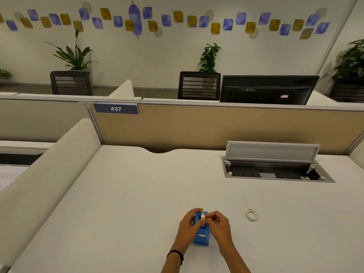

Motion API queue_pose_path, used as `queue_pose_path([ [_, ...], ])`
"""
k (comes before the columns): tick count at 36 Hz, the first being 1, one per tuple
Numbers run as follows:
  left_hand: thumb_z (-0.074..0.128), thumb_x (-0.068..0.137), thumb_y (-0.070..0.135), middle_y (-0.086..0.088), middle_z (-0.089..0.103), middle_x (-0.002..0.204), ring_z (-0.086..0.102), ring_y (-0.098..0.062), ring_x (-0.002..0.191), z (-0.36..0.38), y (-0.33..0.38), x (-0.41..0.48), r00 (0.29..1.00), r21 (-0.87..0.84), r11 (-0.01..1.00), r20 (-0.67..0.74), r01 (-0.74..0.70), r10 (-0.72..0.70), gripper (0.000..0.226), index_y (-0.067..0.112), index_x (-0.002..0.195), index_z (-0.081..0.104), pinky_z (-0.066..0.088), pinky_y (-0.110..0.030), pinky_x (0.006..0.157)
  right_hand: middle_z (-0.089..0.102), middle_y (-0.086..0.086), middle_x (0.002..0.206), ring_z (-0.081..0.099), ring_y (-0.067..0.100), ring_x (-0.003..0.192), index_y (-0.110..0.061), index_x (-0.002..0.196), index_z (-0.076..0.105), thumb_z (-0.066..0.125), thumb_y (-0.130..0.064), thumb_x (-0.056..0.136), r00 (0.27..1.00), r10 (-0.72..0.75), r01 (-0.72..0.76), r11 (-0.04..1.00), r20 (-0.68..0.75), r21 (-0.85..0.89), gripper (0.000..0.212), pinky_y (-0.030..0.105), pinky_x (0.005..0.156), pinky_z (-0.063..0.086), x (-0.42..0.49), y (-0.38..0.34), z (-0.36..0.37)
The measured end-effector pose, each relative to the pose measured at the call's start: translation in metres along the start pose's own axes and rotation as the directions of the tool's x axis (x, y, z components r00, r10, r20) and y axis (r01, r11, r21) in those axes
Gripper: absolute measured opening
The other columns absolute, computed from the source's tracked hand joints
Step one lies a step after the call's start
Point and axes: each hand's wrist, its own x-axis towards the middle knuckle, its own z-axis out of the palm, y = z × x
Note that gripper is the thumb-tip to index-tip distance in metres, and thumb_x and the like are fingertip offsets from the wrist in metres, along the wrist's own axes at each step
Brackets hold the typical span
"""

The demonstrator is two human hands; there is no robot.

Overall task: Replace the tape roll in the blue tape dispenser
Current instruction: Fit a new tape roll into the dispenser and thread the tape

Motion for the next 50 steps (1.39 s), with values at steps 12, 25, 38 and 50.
queue_pose_path([
  [12,0.050,0.094,0.018,0.008,0.059,0.116,0.057,-0.011,0.108,0.002,-0.004,0.005,0.998,0.001,1.000,-0.056,0.027,-0.027,0.022,0.033,0.108,0.055,0.046,-0.021,0.095,0.069,0.017,0.085,0.066,0.026,0.077,0.002,0.085,0.064,0.067,0.000,0.079,0.998,0.042,-0.041,0.999,0.036,-0.030,0.006,0.023,0.068,0.053,0.004,-0.002,-0.001],
  [25,0.055,0.091,0.014,0.010,0.059,0.114,0.057,-0.009,0.107,0.002,-0.007,0.010,0.999,0.006,1.000,-0.032,0.021,-0.021,0.025,0.035,0.105,0.053,0.045,-0.020,0.095,0.069,0.019,0.080,0.065,0.031,0.078,-0.002,0.072,0.062,0.066,-0.002,0.080,0.997,0.072,-0.069,0.995,0.036,-0.066,0.008,0.029,0.068,0.051,0.007,-0.004,-0.002],
  [38,0.054,0.091,0.015,0.009,0.061,0.114,0.057,-0.006,0.106,0.005,-0.010,0.012,0.997,0.027,0.999,-0.073,0.026,-0.024,0.023,0.034,0.104,0.054,0.044,-0.004,0.081,0.067,0.013,0.071,0.064,0.024,0.070,-0.008,0.067,0.061,0.069,-0.002,0.076,0.995,0.062,-0.054,0.994,0.076,-0.095,0.014,0.020,0.059,0.049,0.007,-0.006,-0.003],
  [50,0.055,0.091,0.022,0.014,0.058,0.112,0.055,-0.004,0.105,0.005,-0.010,0.012,0.997,0.024,0.999,-0.068,0.022,-0.020,0.020,0.038,0.103,0.052,0.043,-0.008,0.087,0.067,0.016,0.082,0.063,0.023,0.073,-0.004,0.098,0.061,0.062,-0.009,0.085,0.994,-0.075,0.085,0.987,0.078,-0.136,0.014,0.015,0.060,0.049,0.007,-0.001,-0.002],
])
